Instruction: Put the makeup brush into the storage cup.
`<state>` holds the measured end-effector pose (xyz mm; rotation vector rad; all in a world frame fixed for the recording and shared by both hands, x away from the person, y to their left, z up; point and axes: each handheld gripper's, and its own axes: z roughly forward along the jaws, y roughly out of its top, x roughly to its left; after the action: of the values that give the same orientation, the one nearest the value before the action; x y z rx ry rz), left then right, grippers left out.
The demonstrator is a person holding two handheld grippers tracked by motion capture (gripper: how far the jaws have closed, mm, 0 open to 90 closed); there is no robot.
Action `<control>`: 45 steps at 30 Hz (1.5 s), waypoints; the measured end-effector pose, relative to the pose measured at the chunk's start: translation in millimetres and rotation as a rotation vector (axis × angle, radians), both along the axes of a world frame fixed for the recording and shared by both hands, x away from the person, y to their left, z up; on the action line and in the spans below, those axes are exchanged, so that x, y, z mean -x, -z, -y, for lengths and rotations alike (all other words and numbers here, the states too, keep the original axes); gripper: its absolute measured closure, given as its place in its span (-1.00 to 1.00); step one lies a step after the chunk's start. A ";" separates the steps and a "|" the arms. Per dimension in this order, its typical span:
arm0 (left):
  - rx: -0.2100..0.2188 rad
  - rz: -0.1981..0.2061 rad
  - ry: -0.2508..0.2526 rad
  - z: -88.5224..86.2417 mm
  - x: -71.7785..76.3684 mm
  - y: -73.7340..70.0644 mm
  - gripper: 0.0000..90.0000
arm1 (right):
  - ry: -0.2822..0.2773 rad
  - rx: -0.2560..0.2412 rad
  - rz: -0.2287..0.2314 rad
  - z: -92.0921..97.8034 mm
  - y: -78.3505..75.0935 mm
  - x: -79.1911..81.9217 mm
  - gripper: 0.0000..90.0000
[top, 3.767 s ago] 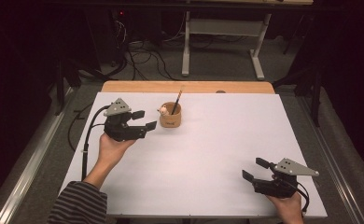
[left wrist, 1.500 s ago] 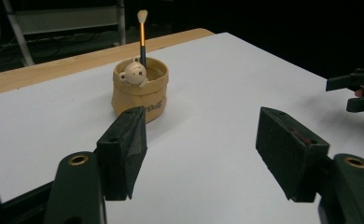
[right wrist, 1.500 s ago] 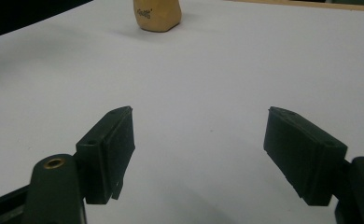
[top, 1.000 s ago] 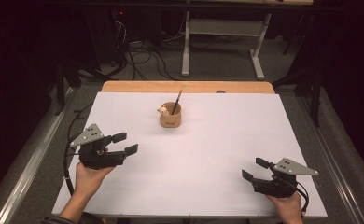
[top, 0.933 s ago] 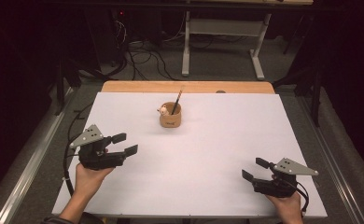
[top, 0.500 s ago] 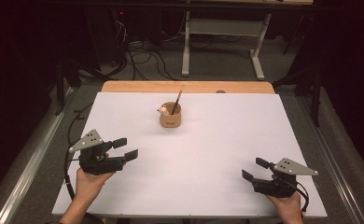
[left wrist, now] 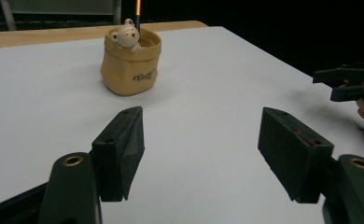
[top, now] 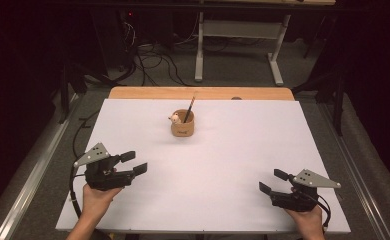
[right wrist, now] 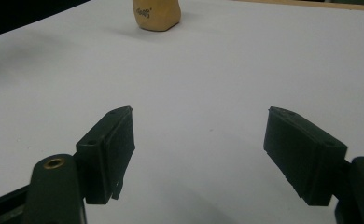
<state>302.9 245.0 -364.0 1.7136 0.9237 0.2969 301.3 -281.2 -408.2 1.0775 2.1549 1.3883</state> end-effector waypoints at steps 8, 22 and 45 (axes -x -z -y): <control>-0.011 -0.002 0.003 3.1 -1.3 6.3 -0.29 | 0.003 -0.001 -0.004 0.3 0.0 -0.1 -0.42; -0.021 -0.002 0.013 7.6 -5.0 15.8 -0.29 | 0.004 -0.005 -0.005 0.8 0.0 -0.4 -0.42; -0.017 -0.033 -0.023 6.9 -11.7 30.4 -0.25 | 0.002 -0.004 -0.005 0.6 0.0 -0.3 -0.42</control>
<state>314.5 238.1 -394.4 1.7291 0.9678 0.2933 301.6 -281.8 -408.3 1.0853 2.1553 1.3910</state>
